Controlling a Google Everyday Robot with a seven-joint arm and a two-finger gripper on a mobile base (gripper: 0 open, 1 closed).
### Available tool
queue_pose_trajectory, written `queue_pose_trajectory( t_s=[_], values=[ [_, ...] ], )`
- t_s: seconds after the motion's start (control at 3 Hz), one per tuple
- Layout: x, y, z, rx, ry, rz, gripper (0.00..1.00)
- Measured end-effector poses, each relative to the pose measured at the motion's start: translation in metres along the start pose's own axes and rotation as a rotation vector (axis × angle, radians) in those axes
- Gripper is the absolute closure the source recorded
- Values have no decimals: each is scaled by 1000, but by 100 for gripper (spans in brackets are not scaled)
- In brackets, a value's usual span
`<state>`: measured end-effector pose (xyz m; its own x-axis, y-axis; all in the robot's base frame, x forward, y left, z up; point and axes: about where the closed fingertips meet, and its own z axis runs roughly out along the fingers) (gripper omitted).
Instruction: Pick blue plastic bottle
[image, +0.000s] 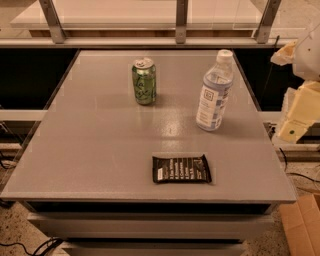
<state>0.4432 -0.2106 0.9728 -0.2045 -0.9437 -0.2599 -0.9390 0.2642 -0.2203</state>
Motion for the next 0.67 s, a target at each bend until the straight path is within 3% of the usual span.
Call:
queue_pose_trajectory(
  t_s=[0.33, 0.67],
  values=[
    [-20, -9, 23, -74, -140, -21, 0],
    [-35, -16, 40, -111, -225, -33, 0]
  ],
)
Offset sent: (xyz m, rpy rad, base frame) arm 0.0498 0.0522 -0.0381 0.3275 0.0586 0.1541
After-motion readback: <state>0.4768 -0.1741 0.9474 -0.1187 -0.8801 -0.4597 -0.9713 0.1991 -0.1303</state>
